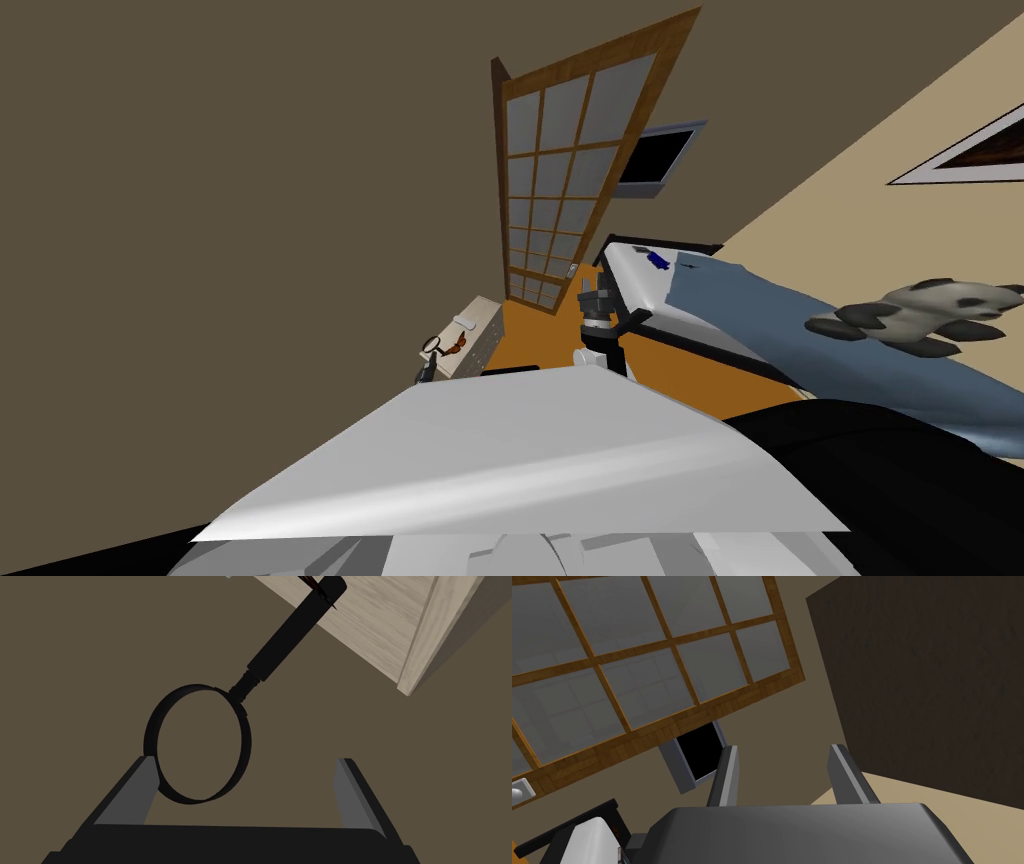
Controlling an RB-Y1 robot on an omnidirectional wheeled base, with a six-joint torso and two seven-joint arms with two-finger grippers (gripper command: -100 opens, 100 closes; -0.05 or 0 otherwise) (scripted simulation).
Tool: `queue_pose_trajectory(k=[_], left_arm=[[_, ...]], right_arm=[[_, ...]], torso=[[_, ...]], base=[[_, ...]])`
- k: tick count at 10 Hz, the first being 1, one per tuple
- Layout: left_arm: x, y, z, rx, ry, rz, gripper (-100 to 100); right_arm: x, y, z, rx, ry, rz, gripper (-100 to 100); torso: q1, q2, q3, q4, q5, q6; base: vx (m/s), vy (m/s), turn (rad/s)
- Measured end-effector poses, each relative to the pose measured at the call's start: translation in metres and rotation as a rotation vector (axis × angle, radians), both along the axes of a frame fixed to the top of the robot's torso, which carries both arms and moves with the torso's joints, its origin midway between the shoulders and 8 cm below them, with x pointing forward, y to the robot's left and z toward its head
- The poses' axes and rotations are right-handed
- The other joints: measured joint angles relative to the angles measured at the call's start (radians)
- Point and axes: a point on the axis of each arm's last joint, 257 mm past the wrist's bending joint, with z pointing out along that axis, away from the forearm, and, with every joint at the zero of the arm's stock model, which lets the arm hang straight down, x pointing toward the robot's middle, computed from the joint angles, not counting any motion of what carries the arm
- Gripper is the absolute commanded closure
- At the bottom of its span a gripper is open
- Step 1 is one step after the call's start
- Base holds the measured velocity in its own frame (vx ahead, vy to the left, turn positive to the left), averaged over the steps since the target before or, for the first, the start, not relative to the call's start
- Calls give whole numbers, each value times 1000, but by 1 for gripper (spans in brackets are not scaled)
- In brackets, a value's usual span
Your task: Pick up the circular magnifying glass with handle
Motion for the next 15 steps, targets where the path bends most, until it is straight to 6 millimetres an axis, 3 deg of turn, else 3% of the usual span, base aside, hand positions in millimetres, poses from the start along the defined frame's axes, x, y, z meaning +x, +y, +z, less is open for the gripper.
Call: queue_pose_trajectory(k=[3,11,12,15], left_arm=[[2,-14,-1,1,0,-51,-100],[2,-14,-1,2,0,-55,-100],[2,-14,-1,2,0,-55,100],[2,-14,-1,2,0,-55,100]], right_arm=[[0,0,0,0,0,0,0],[0,0,0,0,0,0,0],[0,0,0,0,0,0,0],[0,0,0,0,0,0,0]], torso=[[1,0,0,0,0,1],[3,2,1,0,0,1],[3,2,1,0,0,1],[4,2,1,0,0,1]], base=[[25,-27,83],[-1,1,-3],[0,0,0],[0,0,0]])
